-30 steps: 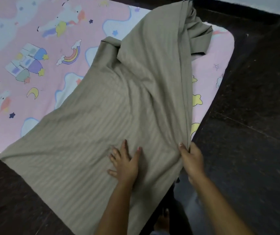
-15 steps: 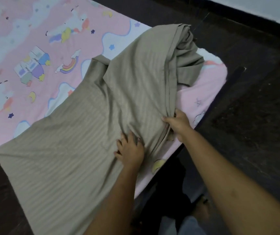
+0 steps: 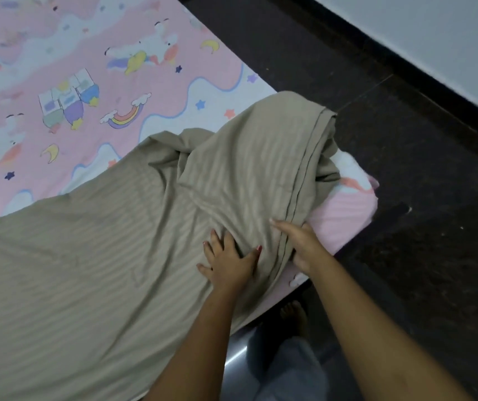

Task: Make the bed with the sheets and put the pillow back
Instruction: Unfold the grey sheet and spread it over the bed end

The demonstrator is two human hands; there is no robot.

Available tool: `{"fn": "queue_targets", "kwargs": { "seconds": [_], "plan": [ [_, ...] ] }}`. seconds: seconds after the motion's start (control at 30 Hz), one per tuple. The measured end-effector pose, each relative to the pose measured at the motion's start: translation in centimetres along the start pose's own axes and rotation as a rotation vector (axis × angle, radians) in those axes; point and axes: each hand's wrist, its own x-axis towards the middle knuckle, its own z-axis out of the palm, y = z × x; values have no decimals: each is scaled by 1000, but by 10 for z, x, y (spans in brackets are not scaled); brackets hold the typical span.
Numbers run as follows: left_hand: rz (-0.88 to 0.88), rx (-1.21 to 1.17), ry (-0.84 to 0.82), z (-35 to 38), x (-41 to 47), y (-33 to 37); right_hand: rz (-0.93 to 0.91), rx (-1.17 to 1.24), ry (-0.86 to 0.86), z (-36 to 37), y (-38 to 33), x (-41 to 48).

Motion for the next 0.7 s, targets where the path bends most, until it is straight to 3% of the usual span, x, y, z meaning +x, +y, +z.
{"fn": "queue_targets", "kwargs": {
  "seconds": [0.27,0.47,0.63,0.7],
  "plan": [
    [-171,-188,207,4,39,70,183,25,5,5,-88,88],
    [-44,-136,262,-8,61,125,115,18,-51,5,-154,120],
    [120,-280,184,3,62,180,112,39,-295,-43,-202,129],
    [107,-285,157,14,56,198,159,-115,-338,-79,-209,128]
  ]
}}
